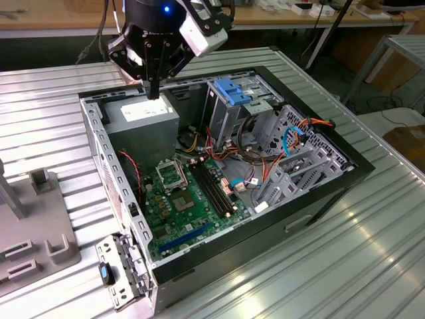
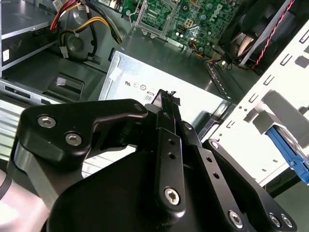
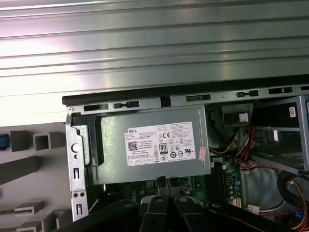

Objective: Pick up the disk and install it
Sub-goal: 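Reach for the disk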

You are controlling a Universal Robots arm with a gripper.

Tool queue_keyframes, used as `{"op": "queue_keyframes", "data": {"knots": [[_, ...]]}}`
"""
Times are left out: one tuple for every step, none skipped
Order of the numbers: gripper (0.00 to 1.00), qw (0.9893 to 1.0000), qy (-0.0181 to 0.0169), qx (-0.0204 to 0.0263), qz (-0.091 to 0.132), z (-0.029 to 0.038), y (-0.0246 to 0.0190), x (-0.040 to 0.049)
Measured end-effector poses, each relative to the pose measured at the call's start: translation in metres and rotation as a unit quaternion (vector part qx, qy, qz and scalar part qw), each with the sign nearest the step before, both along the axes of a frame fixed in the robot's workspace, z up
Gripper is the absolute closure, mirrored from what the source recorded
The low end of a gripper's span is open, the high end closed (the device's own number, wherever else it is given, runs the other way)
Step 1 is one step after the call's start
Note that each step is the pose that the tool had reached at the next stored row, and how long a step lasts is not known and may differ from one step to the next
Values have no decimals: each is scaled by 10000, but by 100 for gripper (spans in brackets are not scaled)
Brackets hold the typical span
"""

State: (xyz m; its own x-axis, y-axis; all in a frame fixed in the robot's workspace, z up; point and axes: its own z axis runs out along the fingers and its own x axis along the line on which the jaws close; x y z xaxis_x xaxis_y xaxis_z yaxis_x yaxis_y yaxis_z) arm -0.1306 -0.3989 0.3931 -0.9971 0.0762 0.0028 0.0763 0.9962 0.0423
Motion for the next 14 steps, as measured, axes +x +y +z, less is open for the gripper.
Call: {"op": "queue_keyframes", "data": {"knots": [[89, 10000, 0, 0, 0, 0, 0, -1], [89, 10000, 1, 0, 0, 0, 0, -4], [89, 10000, 2, 0, -1, 0, 0, -11], [89, 10000, 2, 0, 0, 0, 0, -19], [89, 10000, 2, 0, 0, 0, 0, -25], [89, 10000, 2, 0, 0, 0, 0, -34], [89, 10000, 2, 0, 0, 0, 0, -57], [89, 10000, 2, 0, -1, 0, 0, -72], [89, 10000, 2, 0, -1, 0, 0, -89], [89, 10000, 2, 0, 0, 0, 0, -105], [89, 10000, 2, 0, 0, 0, 0, -115], [89, 10000, 2, 0, 0, 0, 0, -141], [89, 10000, 2, 0, 0, 0, 0, -168], [89, 10000, 2, 0, 0, 0, 0, -201]]}}
